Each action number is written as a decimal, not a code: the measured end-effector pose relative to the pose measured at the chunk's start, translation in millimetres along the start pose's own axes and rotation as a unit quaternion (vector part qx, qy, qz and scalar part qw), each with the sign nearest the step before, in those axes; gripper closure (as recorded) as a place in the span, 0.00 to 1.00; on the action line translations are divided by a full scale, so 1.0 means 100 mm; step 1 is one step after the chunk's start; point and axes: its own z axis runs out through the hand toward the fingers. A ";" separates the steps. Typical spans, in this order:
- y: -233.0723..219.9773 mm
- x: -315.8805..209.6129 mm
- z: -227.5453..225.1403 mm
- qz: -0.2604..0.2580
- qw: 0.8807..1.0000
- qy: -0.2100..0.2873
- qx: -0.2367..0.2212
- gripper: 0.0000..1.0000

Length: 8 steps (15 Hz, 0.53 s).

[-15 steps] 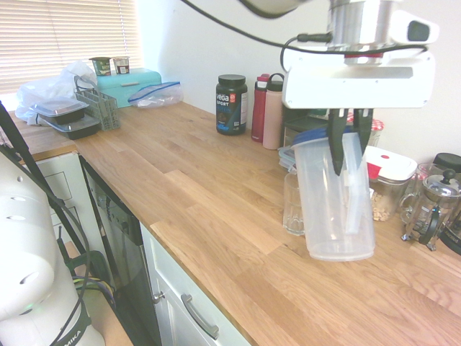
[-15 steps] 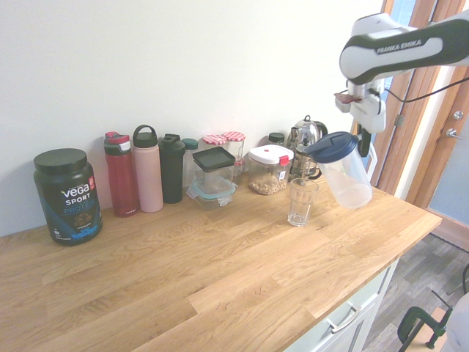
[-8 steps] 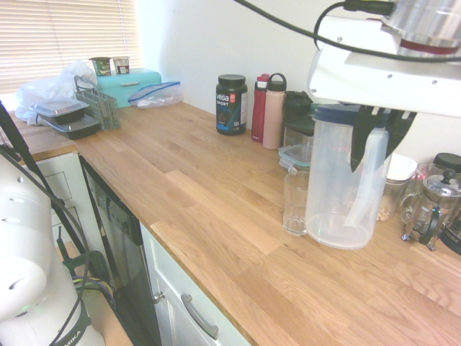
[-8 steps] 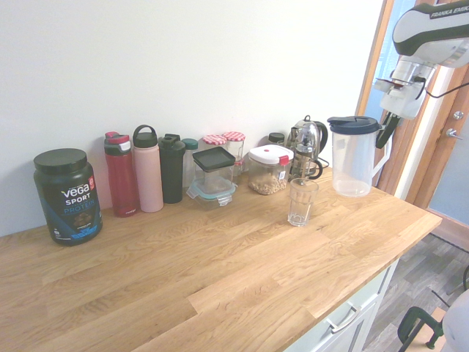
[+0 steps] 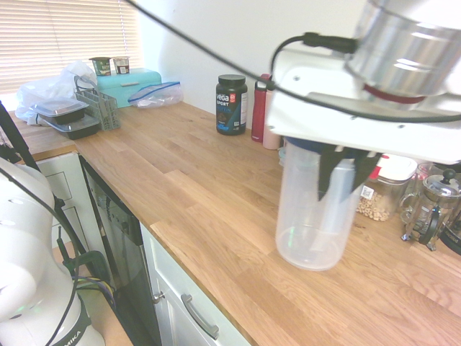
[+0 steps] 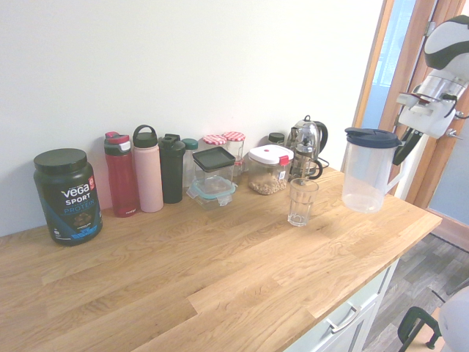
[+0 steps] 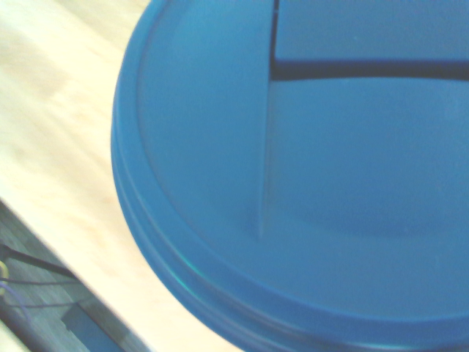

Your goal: Pour me some water

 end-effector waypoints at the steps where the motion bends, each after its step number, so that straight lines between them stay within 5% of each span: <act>1: -0.13 -0.16 0.02 -0.004 1.000 0.004 0.002 1.00; 8: -1.67 -0.56 0.33 0.135 0.989 0.054 0.005 1.00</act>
